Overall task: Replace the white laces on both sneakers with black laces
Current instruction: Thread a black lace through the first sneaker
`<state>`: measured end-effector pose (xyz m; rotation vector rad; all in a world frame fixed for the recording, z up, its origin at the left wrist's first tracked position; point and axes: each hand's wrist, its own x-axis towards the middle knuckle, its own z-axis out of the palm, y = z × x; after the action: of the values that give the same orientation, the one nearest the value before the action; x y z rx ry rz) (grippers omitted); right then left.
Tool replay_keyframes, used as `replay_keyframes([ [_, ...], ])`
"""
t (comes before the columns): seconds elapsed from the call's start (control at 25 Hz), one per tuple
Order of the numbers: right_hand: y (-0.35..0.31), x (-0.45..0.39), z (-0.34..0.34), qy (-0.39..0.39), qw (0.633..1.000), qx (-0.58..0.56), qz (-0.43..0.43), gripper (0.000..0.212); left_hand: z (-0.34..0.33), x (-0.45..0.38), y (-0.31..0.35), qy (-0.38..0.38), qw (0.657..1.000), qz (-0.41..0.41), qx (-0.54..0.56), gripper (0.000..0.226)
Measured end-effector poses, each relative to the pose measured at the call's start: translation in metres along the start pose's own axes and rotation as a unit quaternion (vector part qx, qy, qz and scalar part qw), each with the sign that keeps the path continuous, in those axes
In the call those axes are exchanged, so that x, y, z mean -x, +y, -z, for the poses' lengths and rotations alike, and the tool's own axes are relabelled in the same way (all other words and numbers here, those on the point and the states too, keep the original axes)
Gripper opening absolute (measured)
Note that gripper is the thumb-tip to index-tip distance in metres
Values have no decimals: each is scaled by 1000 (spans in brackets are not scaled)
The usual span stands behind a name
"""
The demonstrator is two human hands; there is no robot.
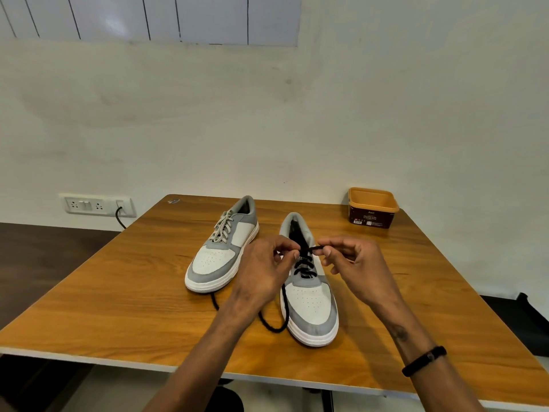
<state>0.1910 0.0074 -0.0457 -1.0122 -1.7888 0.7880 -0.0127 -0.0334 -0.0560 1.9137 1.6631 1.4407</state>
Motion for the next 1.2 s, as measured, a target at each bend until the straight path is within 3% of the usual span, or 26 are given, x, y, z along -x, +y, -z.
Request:
replay_keyframes([
  [0.16,0,2,-6,-37,999,3,17,30,-8,3,2,-17,998,-56,-33,34],
  [0.44,5,1,-16,-35,999,-1,10,33,-17,-9,-4,22,995,-71,-72,19],
  [0.6,22,-5,-29,5,992,129,12,49,-19,-26,-4,67,990,-40,-119,15],
  [0.72,30,-11,-42,-25,984,177,12,52,-26,-40,-5,3,985,-2,-171,20],
  [0.88,37,-13,-42,24,981,186,37,49,-34,-49,-16,-44,986,43,-154,18],
  [1.04,40,-5,-38,49,992,115,4,47,-38,-55,-20,-94,985,69,-126,17],
  [1.2,40,-2,-41,60,996,67,-3,49,-39,-56,-17,-82,982,48,-165,19],
])
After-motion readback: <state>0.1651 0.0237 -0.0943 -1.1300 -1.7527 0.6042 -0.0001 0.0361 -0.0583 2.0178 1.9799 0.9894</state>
